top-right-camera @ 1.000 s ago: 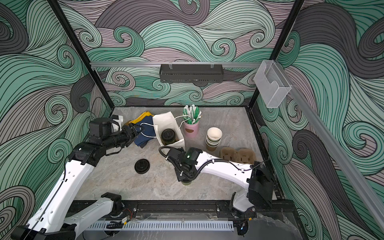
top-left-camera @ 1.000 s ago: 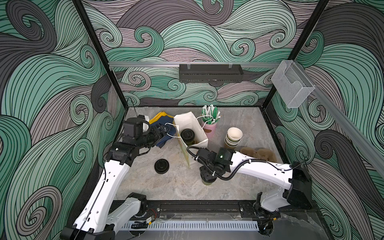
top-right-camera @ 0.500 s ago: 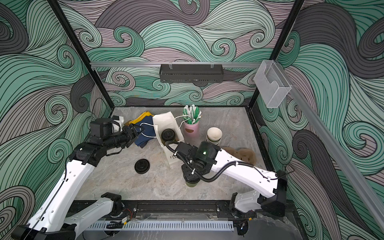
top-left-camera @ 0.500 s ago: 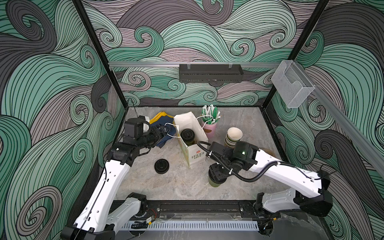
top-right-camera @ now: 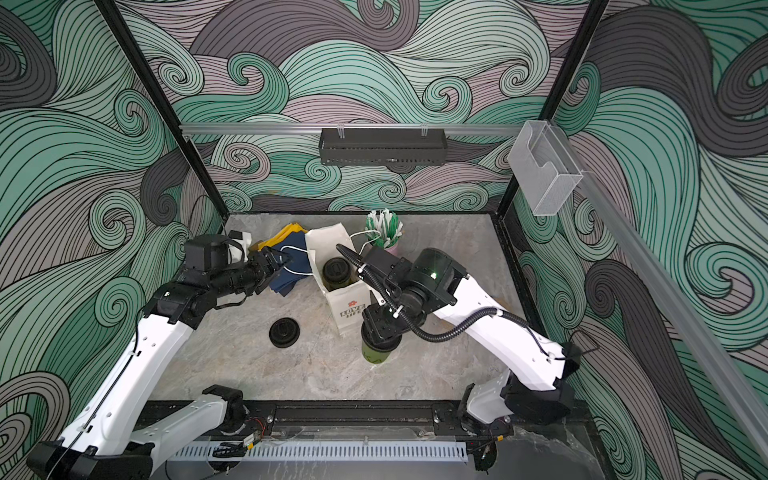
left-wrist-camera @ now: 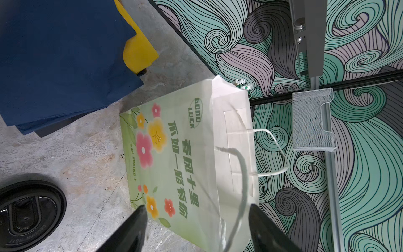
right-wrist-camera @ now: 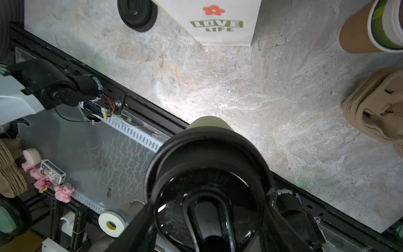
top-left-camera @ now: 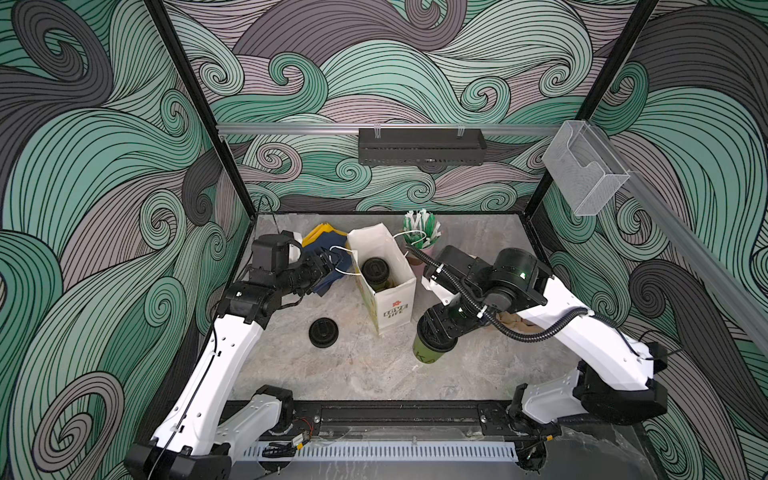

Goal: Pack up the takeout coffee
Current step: 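Lift the green cup with the right gripper and carry it over the bag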

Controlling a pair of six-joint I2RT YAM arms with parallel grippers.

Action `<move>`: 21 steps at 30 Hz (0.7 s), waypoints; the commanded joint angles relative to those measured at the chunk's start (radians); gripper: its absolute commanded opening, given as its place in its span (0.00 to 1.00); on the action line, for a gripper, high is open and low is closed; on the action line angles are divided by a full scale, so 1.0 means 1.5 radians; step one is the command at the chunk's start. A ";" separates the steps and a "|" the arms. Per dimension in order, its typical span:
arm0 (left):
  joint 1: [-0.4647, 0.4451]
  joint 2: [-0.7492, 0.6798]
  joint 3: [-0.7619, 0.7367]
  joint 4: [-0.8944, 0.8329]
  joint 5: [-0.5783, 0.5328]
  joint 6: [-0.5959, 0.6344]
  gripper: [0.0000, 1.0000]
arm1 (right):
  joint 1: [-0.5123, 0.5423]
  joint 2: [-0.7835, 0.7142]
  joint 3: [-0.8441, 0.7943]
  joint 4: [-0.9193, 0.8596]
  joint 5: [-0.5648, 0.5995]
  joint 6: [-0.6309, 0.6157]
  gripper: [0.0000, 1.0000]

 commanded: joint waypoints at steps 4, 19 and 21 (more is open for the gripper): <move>0.004 0.008 0.005 0.007 0.013 0.016 0.75 | -0.035 0.061 0.149 -0.116 -0.019 -0.070 0.66; 0.005 0.018 0.008 0.008 0.017 0.023 0.75 | -0.119 0.184 0.403 -0.129 -0.057 -0.134 0.66; 0.005 0.019 0.010 0.007 0.018 0.024 0.75 | -0.120 0.204 0.425 -0.129 -0.059 -0.138 0.66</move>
